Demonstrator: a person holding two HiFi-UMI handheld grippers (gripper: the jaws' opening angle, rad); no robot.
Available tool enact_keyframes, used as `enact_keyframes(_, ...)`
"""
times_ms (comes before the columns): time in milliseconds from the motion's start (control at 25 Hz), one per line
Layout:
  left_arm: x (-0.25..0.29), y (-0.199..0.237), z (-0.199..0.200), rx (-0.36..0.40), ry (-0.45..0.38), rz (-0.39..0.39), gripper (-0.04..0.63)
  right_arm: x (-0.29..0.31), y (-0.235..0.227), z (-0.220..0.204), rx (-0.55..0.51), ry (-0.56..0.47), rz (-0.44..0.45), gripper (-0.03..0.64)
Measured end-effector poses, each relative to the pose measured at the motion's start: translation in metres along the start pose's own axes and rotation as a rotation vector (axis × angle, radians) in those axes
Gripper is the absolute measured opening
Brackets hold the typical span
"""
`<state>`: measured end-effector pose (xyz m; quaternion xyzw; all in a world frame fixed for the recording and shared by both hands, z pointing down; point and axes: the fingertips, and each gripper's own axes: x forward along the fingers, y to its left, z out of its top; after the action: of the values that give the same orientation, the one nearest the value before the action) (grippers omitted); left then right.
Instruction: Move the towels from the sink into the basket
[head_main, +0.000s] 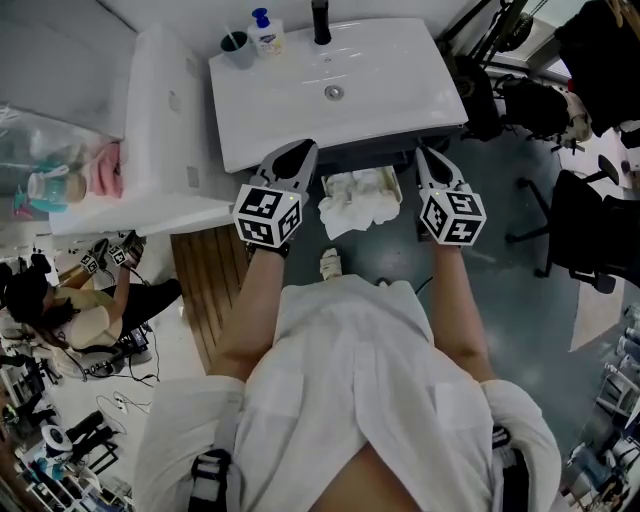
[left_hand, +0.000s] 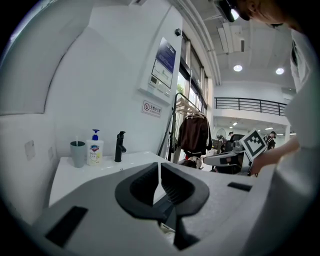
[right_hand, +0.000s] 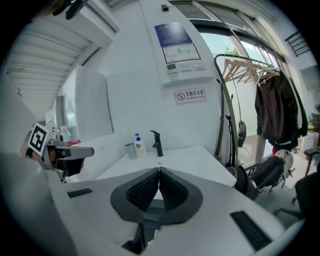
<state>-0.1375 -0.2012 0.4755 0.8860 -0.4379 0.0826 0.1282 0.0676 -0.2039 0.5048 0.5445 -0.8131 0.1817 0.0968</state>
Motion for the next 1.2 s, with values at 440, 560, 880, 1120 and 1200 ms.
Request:
enact_keyframes(440, -0.030, 0.003, 0.040, 0.060, -0.067, 0.032, 0.023, -0.058, 0.014, 0.068, -0.131, -0.230, 0.048, 0.028)
enact_keyframes(560, -0.049, 0.008, 0.046, 0.068, -0.079, 0.053, 0.023, -0.077, 0.016, 0.078, -0.152, -0.256, 0.046, 0.028)
enact_keyframes(880, -0.098, 0.015, 0.064, 0.065, -0.126, 0.119, 0.023, -0.122, 0.029, 0.109, -0.213, -0.346, 0.084, 0.026)
enact_keyframes(1120, -0.117, 0.015, 0.082, 0.064, -0.170, 0.149, 0.023, -0.138, 0.036, 0.125, -0.196, -0.389, 0.096, 0.026)
enact_keyframes(1200, -0.120, 0.011, 0.087, 0.075, -0.182, 0.145, 0.023, -0.140, 0.038, 0.127, -0.200, -0.396, 0.096, 0.026)
